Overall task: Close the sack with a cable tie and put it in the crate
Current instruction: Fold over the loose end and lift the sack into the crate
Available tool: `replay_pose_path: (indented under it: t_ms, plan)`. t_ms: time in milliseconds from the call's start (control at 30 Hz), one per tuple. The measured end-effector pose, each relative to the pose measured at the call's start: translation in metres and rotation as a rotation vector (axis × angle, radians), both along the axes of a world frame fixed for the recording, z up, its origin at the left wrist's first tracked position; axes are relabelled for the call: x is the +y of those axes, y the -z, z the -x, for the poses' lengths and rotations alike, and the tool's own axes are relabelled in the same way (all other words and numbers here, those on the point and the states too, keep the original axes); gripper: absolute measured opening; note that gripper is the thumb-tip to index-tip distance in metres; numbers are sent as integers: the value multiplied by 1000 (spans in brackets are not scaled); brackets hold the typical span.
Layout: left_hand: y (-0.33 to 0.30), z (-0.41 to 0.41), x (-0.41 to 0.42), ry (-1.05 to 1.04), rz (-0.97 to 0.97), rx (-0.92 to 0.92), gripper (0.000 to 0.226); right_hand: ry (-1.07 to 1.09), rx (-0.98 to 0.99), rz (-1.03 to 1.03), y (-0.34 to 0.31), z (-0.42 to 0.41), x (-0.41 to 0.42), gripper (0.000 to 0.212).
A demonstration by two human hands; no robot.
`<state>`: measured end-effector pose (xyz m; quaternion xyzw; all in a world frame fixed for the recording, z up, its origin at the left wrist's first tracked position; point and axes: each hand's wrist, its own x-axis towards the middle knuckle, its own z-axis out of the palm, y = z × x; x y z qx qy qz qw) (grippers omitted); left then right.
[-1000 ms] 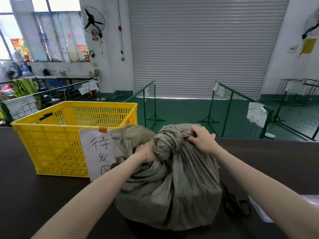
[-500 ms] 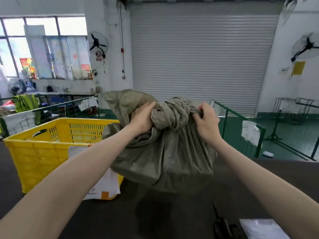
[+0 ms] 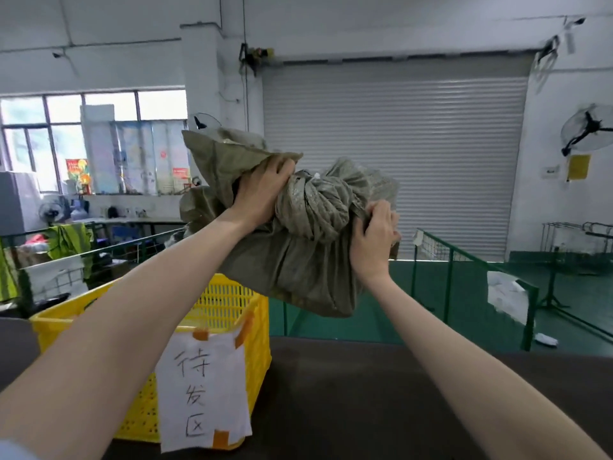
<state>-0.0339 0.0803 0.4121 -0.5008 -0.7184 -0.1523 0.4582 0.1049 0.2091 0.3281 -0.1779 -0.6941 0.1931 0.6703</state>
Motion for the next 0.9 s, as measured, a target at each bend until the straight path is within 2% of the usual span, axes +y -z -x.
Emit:
replay_pose_path:
  t_ms: [167, 367, 667, 900]
  plan:
    - [-6, 67, -53, -77, 13, 91, 31, -101, -4, 84, 1, 81, -42, 15]
    - [2, 157, -113, -163, -72, -74, 28, -80, -70, -62, -26, 167, -98, 18]
    - [1, 265, -179, -168, -105, -70, 34, -128, -140, -65, -35, 271, -162, 18]
    - [32, 327, -212, -232, -36, -149, 37, -194, -259, 116, -20, 331, -193, 13]
